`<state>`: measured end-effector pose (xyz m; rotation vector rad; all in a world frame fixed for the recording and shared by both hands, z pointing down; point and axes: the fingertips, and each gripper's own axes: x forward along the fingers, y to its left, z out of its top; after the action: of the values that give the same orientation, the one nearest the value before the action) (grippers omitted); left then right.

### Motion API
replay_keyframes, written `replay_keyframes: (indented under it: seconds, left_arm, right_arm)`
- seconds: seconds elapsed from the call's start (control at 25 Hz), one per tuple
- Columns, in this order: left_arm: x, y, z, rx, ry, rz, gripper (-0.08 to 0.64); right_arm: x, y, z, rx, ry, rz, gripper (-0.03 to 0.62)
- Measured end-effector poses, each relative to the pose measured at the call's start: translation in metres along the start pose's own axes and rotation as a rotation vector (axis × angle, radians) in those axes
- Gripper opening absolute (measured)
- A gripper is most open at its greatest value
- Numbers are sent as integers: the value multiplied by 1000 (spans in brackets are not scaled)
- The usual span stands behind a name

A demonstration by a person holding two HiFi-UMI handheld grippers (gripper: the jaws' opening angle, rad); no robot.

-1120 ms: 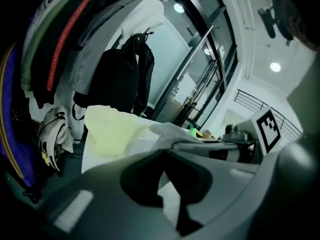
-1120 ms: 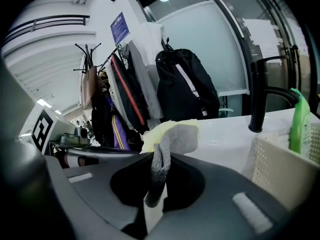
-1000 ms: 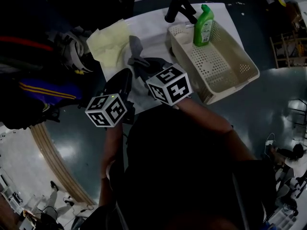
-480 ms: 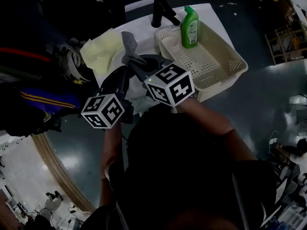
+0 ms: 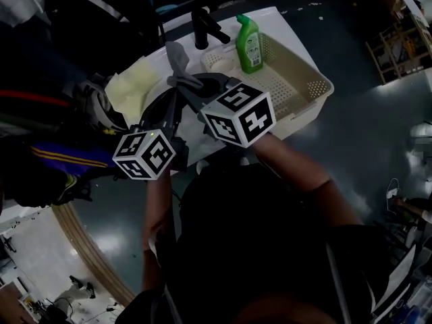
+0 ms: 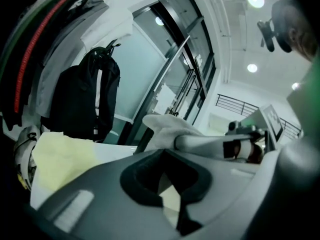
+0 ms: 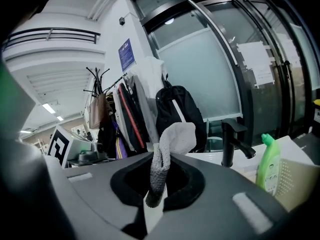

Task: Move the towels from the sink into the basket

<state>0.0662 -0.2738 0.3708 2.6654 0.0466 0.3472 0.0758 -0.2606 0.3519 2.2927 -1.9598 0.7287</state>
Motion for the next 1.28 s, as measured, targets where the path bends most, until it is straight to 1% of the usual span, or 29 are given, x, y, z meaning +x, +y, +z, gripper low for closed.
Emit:
replay_keyframes:
  seconds: [0.12, 0.28, 0.48, 0.76, 1.28]
  left_arm:
    - [6, -13, 9, 13, -17, -19, 8]
    - [15, -26, 17, 30, -29, -42, 8]
    - [28, -43, 22, 44, -28, -78, 8]
    - [52, -67, 30, 77, -17, -137, 8]
    - [96, -118, 27, 129, 29, -257, 8]
  right_arm:
    - [-10, -1, 13, -16, -16, 6, 17]
    - [-24, -12, 25, -10, -32, -3, 17]
    - [-42, -34, 35, -6, -49, -42, 17]
    - [-69, -75, 43, -14, -50, -124, 17]
    - [-131, -139, 41, -4, 2, -232, 17]
